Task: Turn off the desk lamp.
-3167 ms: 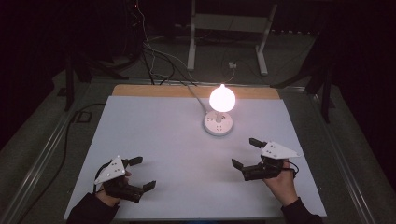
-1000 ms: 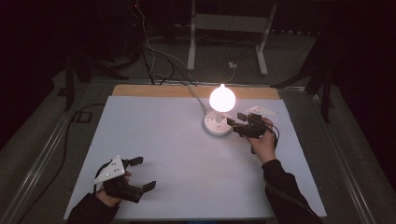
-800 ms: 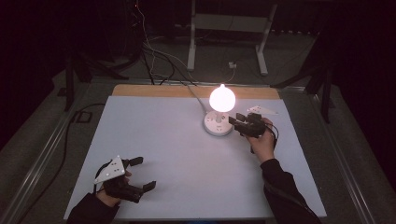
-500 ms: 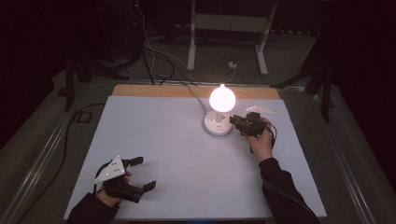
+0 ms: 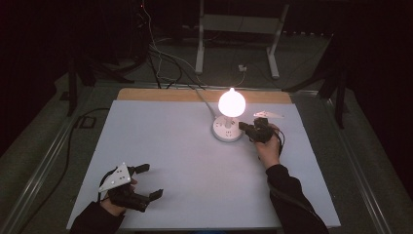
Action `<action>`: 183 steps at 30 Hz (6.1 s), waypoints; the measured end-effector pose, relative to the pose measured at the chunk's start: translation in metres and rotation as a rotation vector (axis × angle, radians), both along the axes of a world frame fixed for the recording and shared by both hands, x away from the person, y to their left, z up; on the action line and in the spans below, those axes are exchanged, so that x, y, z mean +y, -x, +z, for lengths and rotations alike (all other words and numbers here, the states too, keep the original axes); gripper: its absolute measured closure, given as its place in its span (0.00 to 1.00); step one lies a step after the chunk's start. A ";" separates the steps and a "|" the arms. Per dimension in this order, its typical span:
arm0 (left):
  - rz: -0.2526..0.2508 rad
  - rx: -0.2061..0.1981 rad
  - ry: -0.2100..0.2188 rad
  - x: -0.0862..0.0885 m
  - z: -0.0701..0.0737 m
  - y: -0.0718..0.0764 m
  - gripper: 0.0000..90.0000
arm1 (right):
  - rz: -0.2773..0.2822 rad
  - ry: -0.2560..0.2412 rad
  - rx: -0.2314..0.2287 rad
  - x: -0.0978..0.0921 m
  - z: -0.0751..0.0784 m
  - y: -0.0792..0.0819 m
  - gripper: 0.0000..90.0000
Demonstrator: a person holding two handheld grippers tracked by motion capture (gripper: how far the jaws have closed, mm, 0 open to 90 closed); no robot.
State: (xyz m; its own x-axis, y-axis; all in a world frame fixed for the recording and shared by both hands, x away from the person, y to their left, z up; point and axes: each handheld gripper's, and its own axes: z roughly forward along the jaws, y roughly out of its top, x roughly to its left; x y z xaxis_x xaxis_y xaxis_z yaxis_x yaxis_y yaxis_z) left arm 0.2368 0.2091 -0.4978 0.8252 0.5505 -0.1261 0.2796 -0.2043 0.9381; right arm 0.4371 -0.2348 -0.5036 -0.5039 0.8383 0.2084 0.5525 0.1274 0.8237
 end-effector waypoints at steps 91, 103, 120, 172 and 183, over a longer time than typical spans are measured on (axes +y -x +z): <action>-0.011 0.001 0.001 0.000 0.000 0.001 0.00 | 0.005 0.043 -0.025 0.006 -0.009 -0.007 1.00; -0.012 0.001 -0.001 -0.001 0.000 0.001 0.00 | 0.009 0.058 -0.033 0.008 -0.013 -0.007 1.00; -0.012 0.001 0.001 -0.001 0.000 0.001 0.00 | -0.001 0.043 -0.062 0.009 0.013 -0.005 1.00; -0.014 0.000 0.000 -0.001 0.000 0.001 0.00 | -0.010 0.072 -0.023 0.008 -0.011 -0.007 1.00; -0.015 0.000 -0.002 -0.001 0.000 0.001 0.00 | 0.011 0.095 -0.045 0.013 -0.012 -0.007 1.00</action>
